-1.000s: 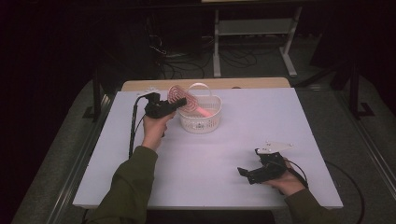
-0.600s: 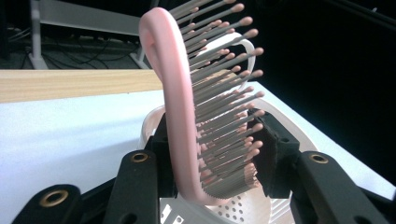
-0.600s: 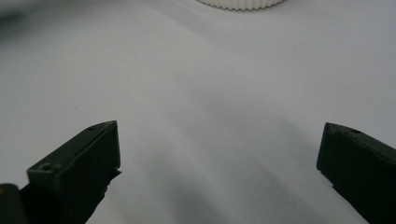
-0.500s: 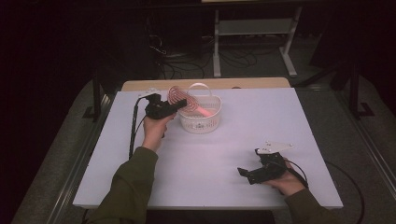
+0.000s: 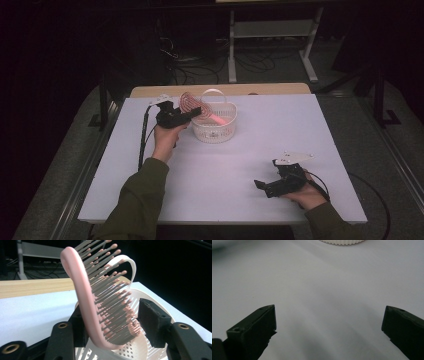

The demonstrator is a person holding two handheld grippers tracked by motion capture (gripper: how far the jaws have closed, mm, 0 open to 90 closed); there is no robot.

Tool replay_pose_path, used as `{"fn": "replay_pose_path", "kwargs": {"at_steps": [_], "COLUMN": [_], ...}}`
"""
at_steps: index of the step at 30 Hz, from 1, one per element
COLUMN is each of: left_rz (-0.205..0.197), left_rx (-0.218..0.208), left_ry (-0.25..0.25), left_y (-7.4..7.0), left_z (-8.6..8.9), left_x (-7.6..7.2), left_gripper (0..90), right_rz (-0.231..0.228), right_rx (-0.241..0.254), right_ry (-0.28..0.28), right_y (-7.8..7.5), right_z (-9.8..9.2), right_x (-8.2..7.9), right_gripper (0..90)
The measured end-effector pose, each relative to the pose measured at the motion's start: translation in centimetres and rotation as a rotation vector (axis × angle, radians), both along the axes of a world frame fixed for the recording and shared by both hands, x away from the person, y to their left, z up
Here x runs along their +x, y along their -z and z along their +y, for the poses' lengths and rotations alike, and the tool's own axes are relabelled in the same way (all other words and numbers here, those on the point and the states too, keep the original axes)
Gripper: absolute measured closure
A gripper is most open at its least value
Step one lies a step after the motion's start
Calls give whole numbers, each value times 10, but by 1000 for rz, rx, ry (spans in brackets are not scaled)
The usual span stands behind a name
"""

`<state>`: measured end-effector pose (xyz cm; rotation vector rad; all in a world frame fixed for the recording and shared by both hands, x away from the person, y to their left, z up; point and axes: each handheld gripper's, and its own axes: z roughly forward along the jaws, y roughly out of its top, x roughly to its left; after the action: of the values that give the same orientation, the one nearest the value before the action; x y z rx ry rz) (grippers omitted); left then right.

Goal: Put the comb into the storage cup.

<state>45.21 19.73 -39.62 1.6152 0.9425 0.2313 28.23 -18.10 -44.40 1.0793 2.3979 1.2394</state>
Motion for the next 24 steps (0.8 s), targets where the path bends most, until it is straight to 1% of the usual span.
{"fn": "replay_pose_path", "kwargs": {"at_steps": [4,10,13,14,18,24], "left_rz": [-5,-24,-39,-41,-49,-60], "left_rx": [5,37,61,65,75,108], "left_ry": [5,7,-3,-9,-24,-30], "left_y": [0,-2,-3,-3,-4,-6], "left_z": [-1,-4,-6,-6,-6,-6], "left_x": [-1,-3,-4,-4,-4,-6], "left_gripper": [407,328,276,239,156,101], "right_rz": [0,0,0,0,0,0], "right_rx": [0,0,0,0,0,0], "right_ry": [-1,0,-2,-3,-3,-3], "right_y": [0,0,0,0,0,0], "right_z": [0,0,0,0,0,0], "right_x": [0,0,0,0,0,0], "right_gripper": [0,0,0,0,0,0]}}
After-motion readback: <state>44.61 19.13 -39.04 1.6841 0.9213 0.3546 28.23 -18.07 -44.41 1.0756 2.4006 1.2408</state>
